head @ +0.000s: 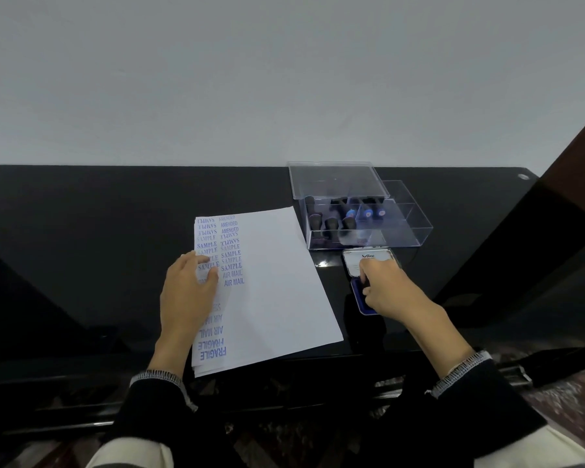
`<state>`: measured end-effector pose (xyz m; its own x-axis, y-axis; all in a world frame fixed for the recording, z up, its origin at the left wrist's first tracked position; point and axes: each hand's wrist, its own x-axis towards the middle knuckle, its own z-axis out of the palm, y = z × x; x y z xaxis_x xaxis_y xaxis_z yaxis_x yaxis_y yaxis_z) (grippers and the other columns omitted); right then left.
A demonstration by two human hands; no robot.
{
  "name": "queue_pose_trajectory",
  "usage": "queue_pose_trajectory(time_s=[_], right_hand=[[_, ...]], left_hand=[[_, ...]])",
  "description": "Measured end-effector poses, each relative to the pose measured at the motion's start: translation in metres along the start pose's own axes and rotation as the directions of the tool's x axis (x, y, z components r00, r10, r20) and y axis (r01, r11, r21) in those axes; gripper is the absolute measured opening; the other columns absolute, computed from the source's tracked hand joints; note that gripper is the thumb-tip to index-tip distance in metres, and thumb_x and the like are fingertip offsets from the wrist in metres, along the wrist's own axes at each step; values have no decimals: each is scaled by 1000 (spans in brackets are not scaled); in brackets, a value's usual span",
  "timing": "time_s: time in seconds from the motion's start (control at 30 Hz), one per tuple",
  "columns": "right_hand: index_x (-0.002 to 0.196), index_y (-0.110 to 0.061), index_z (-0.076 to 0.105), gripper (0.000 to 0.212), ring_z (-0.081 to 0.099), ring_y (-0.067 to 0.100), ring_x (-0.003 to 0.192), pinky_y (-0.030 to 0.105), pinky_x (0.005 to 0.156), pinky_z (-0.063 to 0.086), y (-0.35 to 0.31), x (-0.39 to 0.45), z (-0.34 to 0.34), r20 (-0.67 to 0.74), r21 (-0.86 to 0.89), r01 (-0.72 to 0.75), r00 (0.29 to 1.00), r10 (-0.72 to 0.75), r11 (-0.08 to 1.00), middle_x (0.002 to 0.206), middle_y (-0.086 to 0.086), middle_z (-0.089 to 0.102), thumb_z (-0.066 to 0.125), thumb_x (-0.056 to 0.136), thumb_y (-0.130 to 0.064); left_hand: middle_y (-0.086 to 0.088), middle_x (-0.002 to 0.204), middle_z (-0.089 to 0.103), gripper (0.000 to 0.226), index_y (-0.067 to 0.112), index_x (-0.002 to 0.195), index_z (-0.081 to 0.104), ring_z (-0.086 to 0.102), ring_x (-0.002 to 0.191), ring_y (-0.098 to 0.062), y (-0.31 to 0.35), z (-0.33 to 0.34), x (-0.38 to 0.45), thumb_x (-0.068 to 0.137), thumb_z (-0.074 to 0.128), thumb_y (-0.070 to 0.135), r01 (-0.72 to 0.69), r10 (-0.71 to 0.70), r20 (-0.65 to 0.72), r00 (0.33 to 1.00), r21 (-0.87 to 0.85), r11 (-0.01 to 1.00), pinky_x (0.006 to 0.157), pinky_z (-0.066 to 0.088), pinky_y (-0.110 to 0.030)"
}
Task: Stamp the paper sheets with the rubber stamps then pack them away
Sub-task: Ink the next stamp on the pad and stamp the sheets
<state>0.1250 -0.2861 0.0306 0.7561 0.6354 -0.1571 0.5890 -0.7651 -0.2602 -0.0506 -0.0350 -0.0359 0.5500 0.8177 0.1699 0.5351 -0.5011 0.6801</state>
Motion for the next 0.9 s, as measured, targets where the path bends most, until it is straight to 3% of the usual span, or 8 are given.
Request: queue_pose_trajectory(time_s=[0.1, 0.23, 0.3, 0.4, 0.57, 0.67, 0.8, 0.9], right_hand=[[89, -8, 46, 13, 55, 29, 81, 37, 65, 48, -2, 0, -2, 12, -29, 20, 1000, -20, 999, 92, 12, 50, 50, 83, 3], [100, -8, 41, 15, 52, 27, 84, 37, 70, 45, -5, 4, -11, 105, -22, -21, 994, 23, 1000, 96, 12, 52, 47, 88, -2], [105, -10, 35, 19, 51, 23, 78, 36, 67, 43, -16, 3, -13, 86, 100, -13, 996, 4, 995, 89, 11, 53, 46, 91, -3], [103, -11, 32, 15, 47, 15, 67, 30, 58, 38, -47, -2, -8, 27, 361, 112, 991, -130, 926, 80, 7, 51, 42, 94, -6], [95, -8, 49, 22, 47, 14, 68, 24, 61, 39, -92, 10, 27, -76, 595, 199, 978, -192, 779, 87, 15, 61, 56, 93, -28], [90, -7, 47, 25, 41, 12, 61, 17, 56, 34, -114, 19, 47, -172, 604, 275, 961, -215, 748, 75, 11, 55, 56, 93, -31], [85, -15, 38, 24, 37, 11, 69, 16, 60, 34, -134, 27, 71, -308, 518, 398, 913, -269, 757, 78, -7, 43, 51, 95, -33], [88, -17, 38, 22, 42, 9, 71, 18, 60, 34, -141, 33, 83, -287, 487, 402, 912, -292, 776, 80, -8, 46, 50, 95, -35]], left_hand=[[1, 140, 48, 31, 19, 122, 58, 42, 130, -17, 0, 0, 0, 94, 56, 32, -3, 3, -6, 1000, -17, 1000, 101, 40, -40], [2, 138, 48, 28, 19, 118, 60, 45, 126, -15, 1, -2, 0, 93, 59, 30, 3, -4, -17, 1000, -48, 999, 96, 40, -32], [5, 139, 47, 25, 18, 115, 62, 45, 124, -13, 3, -2, 1, 93, 60, 28, -3, 1, -22, 1000, -66, 998, 92, 37, -27], [8, 138, 48, 19, 21, 109, 66, 45, 125, -11, 3, -3, 2, 93, 60, 26, -8, 7, -11, 1000, -90, 996, 94, 36, -27], [8, 127, 58, 18, 20, 104, 70, 47, 121, -9, 2, -4, 2, 90, 59, 16, -47, 48, 5, 999, -129, 991, 93, 35, -24], [8, 126, 59, 21, 17, 104, 72, 43, 116, -1, 2, -6, 3, 91, 57, 12, -40, 41, 0, 999, -148, 988, 93, 32, -20], [4, 127, 60, 22, 18, 105, 73, 49, 122, -9, -3, -7, 8, 91, 58, 11, -40, 43, 24, 999, -139, 990, 112, 29, -29], [2, 129, 59, 21, 18, 108, 72, 49, 122, -8, -6, -12, 11, 92, 60, 13, -29, 42, 87, 995, -149, 988, 97, 33, -17]])
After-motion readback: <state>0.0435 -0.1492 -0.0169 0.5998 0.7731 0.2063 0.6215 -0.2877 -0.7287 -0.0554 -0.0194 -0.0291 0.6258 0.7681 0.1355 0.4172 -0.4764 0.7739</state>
